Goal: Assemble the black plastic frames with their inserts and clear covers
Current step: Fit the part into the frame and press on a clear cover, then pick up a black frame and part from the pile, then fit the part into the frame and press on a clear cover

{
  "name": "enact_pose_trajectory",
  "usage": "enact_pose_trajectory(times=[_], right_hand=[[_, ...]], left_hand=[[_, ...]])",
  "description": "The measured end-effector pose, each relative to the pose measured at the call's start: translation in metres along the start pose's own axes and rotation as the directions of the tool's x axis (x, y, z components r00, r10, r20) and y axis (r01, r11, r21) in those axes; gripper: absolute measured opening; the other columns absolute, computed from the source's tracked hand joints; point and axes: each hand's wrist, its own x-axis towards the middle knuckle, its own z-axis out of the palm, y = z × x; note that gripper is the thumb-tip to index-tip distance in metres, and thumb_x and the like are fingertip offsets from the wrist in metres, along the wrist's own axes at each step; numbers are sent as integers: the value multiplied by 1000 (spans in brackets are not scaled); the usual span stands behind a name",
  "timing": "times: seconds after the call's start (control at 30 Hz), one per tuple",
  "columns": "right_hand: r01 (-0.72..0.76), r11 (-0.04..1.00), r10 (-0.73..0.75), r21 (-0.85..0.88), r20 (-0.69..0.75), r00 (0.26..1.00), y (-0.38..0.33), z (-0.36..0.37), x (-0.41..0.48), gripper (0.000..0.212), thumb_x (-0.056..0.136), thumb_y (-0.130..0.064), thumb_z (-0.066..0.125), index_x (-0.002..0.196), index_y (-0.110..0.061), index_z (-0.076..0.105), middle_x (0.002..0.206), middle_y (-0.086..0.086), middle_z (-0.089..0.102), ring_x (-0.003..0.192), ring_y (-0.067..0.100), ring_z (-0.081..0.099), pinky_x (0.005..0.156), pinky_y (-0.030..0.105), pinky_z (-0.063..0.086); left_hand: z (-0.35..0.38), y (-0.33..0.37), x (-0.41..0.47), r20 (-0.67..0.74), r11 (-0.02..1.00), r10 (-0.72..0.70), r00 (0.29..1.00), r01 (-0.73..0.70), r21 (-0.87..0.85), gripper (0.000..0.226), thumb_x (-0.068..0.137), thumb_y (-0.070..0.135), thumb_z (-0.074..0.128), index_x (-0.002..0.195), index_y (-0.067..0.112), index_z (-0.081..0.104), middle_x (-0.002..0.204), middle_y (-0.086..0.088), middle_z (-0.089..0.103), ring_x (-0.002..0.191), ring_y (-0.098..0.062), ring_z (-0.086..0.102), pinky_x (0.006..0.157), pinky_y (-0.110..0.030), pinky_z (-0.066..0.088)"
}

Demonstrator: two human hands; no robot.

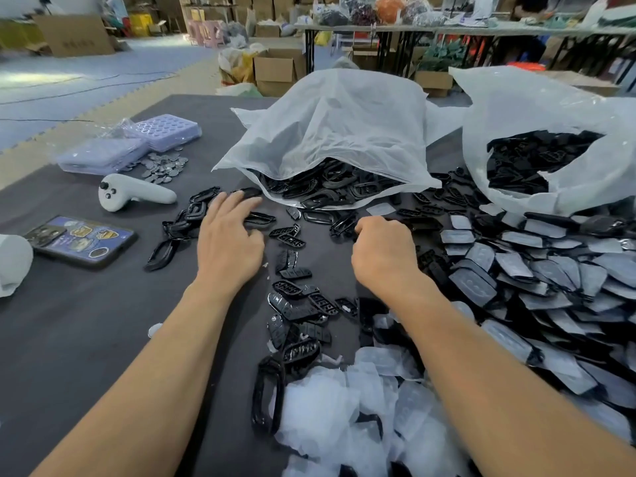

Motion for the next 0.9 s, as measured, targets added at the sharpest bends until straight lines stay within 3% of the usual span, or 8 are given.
enact_pose_trajectory(times=[0.13,0.2,0.3,0.5,0.6,0.7,0.77,0.9], right_hand=[[64,995,-61,-72,46,997,-14,-3,-9,23,79,1,59,92,-18,58,85,2,62,93,27,61,101,39,42],[85,994,-78,-74,83,993,-19,-7,-15,27,77,4,59,76,-18,45,69,-2,43,79,24,48,90,37,41],[121,992,-118,-23,100,988,-23,-13,-30,25,78,6,59,82,-16,48,67,-3,36,76,25,44,74,33,34],[126,978,-150,167,143,978,-25,-9,-66,35,85,0,63,108,-24,72,85,5,59,92,31,60,73,29,40],[69,950,-83,305,32,996,-18,-6,-84,38,91,-6,57,112,-31,76,98,4,76,93,30,66,78,32,52],[36,851,60,523,-166,984,-7,-7,-104,32,94,-9,59,108,-30,78,84,-7,76,76,17,68,71,31,54],[50,781,117,622,-225,967,-5,-10,-118,25,93,-10,65,106,-28,78,85,-16,76,82,6,70,79,30,57],[145,811,31,567,-290,957,-12,-12,-143,17,89,-17,74,101,-28,78,86,-13,78,81,12,72,79,36,58]], left_hand=[[10,1,15,163,988,92,982,-111,111,49,94,6,54,137,24,67,147,-3,62,145,-25,45,125,-43,24],[10,0,16,106,987,101,989,-113,117,35,96,10,58,121,24,78,123,-5,76,121,-29,62,118,-40,32],[8,0,9,-3,985,106,994,-105,136,24,94,14,66,102,27,84,88,-3,81,89,-27,69,111,-35,34],[2,18,-15,28,975,221,975,-219,-47,46,84,3,62,123,23,77,125,2,74,123,-18,58,107,-22,35],[9,24,-28,178,976,214,961,-216,-4,41,94,14,56,127,31,75,123,-2,72,119,-24,61,99,-33,45],[11,25,-37,123,994,108,986,-109,-4,32,97,20,59,122,32,77,111,-8,72,111,-30,62,90,-35,44],[10,24,-43,74,996,93,993,-94,8,28,97,18,61,115,30,80,103,-8,76,106,-31,64,87,-35,44],[4,21,-57,5,999,53,999,-52,-10,25,93,15,66,108,26,81,104,-1,80,104,-28,68,88,-34,48]])
